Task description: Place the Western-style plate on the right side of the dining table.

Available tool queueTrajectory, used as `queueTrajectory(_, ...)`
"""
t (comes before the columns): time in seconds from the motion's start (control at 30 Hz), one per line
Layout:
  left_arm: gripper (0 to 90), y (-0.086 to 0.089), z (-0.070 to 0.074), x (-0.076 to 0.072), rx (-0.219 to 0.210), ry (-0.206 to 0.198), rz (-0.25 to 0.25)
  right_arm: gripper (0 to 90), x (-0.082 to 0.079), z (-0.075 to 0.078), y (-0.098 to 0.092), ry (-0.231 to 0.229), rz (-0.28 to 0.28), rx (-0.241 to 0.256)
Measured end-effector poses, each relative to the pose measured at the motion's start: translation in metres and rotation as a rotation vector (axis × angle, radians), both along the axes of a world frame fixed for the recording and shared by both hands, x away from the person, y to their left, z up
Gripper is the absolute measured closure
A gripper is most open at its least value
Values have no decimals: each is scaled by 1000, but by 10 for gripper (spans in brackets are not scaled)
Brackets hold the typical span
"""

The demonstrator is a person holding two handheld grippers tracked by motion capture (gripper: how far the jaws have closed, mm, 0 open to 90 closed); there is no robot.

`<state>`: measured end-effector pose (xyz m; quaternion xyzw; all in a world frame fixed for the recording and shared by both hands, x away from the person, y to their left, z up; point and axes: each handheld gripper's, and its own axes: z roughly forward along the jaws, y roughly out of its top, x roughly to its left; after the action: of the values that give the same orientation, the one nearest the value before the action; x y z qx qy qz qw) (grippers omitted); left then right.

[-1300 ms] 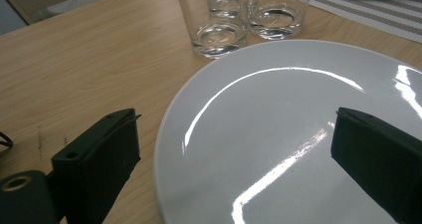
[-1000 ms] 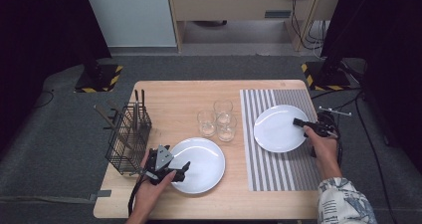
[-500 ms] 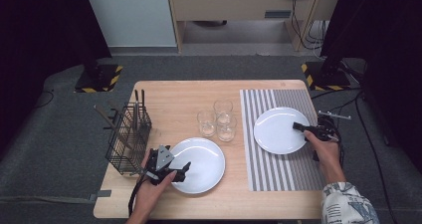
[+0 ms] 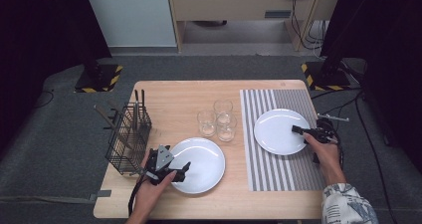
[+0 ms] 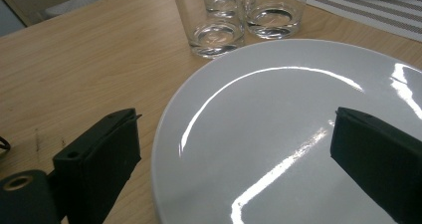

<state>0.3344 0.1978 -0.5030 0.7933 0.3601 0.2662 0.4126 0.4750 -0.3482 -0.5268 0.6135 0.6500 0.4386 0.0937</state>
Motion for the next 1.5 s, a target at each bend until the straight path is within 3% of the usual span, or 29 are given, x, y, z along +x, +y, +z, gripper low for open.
queueTrajectory(0.5,51,0,-1,1,3,0,0,452,-1,-7,-2,5,-9,-17)
queueTrajectory(0.97,53,0,0,0,7,-3,1,359,-2,-4,4,-13,18,-110)
queueTrajectory(1.03,53,0,0,0,9,-2,0,332,-2,-4,7,-20,18,-149)
queueTrajectory(1.5,58,0,0,0,13,-3,0,328,-3,-4,9,-24,17,-193)
